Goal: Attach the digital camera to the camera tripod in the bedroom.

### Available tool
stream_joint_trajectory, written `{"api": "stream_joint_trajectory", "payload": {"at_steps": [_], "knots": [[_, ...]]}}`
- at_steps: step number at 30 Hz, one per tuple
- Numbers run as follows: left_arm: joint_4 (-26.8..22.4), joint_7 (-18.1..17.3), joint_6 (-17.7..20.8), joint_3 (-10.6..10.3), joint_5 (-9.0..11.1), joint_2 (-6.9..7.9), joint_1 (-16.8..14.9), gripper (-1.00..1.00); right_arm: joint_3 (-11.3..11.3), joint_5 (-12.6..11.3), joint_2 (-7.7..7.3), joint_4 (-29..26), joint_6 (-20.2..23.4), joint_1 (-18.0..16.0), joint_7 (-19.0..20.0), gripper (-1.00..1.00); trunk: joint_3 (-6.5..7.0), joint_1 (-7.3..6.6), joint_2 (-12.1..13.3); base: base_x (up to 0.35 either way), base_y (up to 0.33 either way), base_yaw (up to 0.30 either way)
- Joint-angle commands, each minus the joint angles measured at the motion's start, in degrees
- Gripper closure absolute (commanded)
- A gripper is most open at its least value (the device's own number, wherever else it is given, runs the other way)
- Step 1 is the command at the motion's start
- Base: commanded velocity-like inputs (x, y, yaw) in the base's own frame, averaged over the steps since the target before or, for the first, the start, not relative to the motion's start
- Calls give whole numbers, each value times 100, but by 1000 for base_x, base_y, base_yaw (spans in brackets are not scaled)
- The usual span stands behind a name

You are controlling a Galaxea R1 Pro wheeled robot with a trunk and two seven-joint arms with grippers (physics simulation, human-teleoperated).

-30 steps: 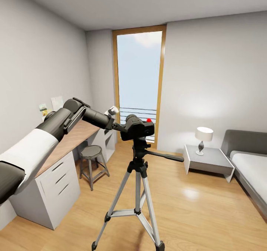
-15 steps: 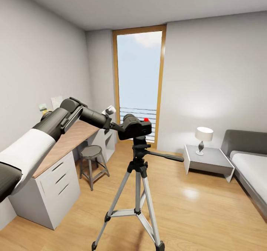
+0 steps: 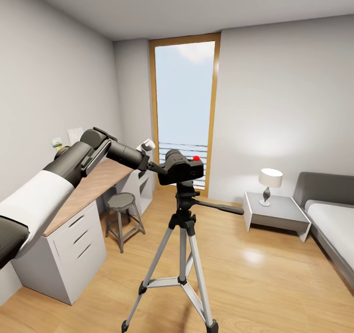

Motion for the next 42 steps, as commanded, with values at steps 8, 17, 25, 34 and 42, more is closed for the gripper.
{"api": "stream_joint_trajectory", "payload": {"at_steps": [8,17,25,34,42], "knots": [[-3,-4,44,-26,21,-3,-7,100,3,-8,47,-164,-6,-4,56,-100,-3,2,-5,0,0,0],[-3,-2,44,-28,21,-12,-6,100,29,14,470,-185,-39,-4,32,-100,-3,2,-5,0,0,0],[-3,2,44,-26,21,-78,-4,100,60,19,832,-808,-17,-4,-532,-100,-3,2,-5,0,0,0],[-3,10,44,-26,21,-133,-6,100,283,22,945,-1453,318,-4,-1191,-100,-3,2,-5,0,0,0],[-3,12,44,-26,21,-130,-7,100,346,22,948,-1964,1052,-6,-1205,-100,-3,2,-5,0,0,0]]}}
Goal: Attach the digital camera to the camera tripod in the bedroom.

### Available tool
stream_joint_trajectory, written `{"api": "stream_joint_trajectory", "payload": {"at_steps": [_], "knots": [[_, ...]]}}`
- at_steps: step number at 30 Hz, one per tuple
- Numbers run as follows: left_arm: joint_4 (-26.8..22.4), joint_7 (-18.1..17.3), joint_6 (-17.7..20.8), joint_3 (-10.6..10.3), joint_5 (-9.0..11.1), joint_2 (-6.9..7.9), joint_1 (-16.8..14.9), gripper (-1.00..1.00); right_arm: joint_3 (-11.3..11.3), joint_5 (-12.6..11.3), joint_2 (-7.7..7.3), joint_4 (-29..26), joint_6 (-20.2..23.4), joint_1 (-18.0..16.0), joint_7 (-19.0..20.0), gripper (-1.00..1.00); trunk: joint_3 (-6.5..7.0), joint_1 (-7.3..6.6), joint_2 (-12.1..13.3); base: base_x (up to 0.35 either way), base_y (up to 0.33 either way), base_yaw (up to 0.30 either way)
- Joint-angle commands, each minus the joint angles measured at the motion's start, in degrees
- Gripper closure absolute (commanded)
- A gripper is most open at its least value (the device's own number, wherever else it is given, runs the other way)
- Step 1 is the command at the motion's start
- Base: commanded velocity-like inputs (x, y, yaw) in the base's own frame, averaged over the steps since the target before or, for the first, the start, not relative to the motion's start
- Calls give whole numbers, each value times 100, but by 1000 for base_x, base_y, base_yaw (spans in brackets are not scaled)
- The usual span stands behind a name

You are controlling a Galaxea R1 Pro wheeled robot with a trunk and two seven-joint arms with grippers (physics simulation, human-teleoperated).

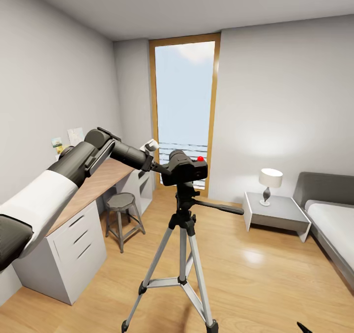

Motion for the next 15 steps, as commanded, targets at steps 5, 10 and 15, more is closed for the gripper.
{"api": "stream_joint_trajectory", "payload": {"at_steps": [5,10,15], "knots": [[-2,-6,43,-16,21,8,-5,100,104,-19,-1,-136,139,-4,61,-100,-3,2,-5,0,0,0],[-2,-6,43,-22,21,8,-5,100,301,-19,1,-469,310,-6,65,-100,-3,2,-5,0,0,0],[-2,-6,43,-21,21,9,-1,100,541,-21,2,-835,702,-4,66,-100,-3,2,-5,0,0,0]]}}
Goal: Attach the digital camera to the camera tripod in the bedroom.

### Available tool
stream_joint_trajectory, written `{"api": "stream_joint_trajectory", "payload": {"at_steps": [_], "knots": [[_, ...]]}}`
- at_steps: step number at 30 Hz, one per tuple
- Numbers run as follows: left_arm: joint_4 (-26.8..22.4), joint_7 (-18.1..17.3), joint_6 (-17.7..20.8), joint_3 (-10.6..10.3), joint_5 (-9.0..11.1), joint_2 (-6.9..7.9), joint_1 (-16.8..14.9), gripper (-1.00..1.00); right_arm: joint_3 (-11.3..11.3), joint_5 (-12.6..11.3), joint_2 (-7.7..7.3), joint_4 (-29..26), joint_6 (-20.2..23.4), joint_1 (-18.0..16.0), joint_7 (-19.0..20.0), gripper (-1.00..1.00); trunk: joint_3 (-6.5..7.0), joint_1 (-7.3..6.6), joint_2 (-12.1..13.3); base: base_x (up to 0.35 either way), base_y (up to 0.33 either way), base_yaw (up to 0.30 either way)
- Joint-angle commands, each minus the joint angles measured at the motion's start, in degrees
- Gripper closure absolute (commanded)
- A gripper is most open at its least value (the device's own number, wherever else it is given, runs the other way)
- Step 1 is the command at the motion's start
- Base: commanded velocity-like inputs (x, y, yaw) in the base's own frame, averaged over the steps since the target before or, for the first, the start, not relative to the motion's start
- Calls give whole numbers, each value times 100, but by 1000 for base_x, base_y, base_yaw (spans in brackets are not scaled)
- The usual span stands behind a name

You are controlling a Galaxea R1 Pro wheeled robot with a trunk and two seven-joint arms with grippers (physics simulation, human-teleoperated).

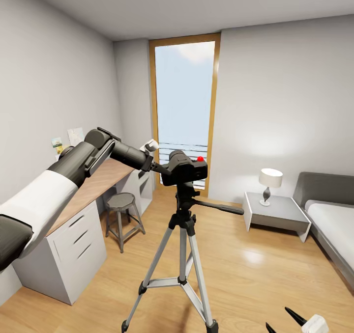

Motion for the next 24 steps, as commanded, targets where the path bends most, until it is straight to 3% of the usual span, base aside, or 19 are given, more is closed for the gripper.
{"api": "stream_joint_trajectory", "payload": {"at_steps": [1,7,8,24], "knots": [[-2,-6,43,-17,21,5,-6,100,30,-20,1,-58,84,-6,46,-100,-3,2,-5,0,0,0],[-2,-6,43,-19,21,5,-7,100,216,-25,2,-354,428,-4,166,-100,-3,2,-5,0,0,0],[-2,-6,43,-24,21,5,-7,100,246,-25,2,-409,485,-4,345,-100,-3,2,-5,0,0,0],[-2,-6,43,-28,21,14,-8,100,259,-49,5,-446,523,-3,847,-100,-3,2,-5,0,0,0]]}}
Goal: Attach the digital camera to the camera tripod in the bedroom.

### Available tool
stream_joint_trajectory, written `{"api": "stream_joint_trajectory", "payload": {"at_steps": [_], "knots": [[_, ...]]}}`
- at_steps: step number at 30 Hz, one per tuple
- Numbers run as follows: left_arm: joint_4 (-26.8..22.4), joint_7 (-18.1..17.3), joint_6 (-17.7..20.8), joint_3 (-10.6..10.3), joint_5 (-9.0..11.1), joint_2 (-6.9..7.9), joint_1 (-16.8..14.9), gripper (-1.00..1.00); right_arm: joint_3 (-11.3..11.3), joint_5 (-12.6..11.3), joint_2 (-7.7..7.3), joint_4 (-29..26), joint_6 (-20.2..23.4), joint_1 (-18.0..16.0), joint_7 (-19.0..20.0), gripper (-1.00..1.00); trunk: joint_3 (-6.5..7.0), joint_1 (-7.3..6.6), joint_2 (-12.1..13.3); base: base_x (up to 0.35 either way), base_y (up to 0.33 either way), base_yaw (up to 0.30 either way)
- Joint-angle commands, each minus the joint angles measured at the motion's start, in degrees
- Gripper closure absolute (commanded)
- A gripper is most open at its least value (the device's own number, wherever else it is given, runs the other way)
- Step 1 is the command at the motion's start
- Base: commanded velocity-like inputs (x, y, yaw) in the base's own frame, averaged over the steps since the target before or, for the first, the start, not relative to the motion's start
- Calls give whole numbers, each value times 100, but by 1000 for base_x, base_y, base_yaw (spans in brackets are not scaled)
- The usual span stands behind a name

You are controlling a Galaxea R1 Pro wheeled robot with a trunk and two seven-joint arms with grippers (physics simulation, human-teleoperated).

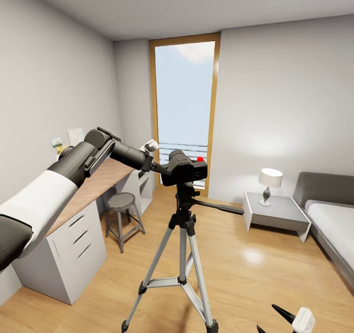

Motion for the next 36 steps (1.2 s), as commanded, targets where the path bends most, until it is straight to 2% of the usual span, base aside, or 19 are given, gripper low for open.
{"api": "stream_joint_trajectory", "payload": {"at_steps": [1,10,15,19,20,23,28,33,36], "knots": [[-1,-6,43,-16,21,5,-5,100,-9,-22,1,7,-11,-4,62,-100,-3,2,-5,0,0,0],[-1,-6,43,-16,21,5,-5,100,13,-25,16,7,-5,-4,209,-100,-3,2,-5,0,0,0],[-1,-6,43,-16,21,5,-4,100,120,-19,67,7,-1,-4,222,-100,-3,2,-5,0,0,0],[-1,-6,43,-16,21,5,-4,100,305,-17,131,7,4,-4,218,-100,-3,2,-5,0,0,0],[-1,-6,43,-16,21,5,-5,100,421,-17,160,7,5,-4,210,-100,-3,2,-5,0,0,0],[-1,-6,43,-16,21,5,-4,100,588,-16,203,0,6,-4,194,-100,-3,2,-5,0,0,0],[-1,-6,43,-16,21,5,-4,100,785,-16,315,-28,7,-4,76,-100,-3,2,-5,0,0,0],[-1,-6,43,-16,21,5,-3,100,1080,-16,620,-294,10,-4,-505,-100,-3,2,-5,0,0,0],[-1,-6,43,-16,21,5,-3,100,1252,-16,672,-434,18,-4,-663,-100,-3,2,-5,0,0,0]]}}
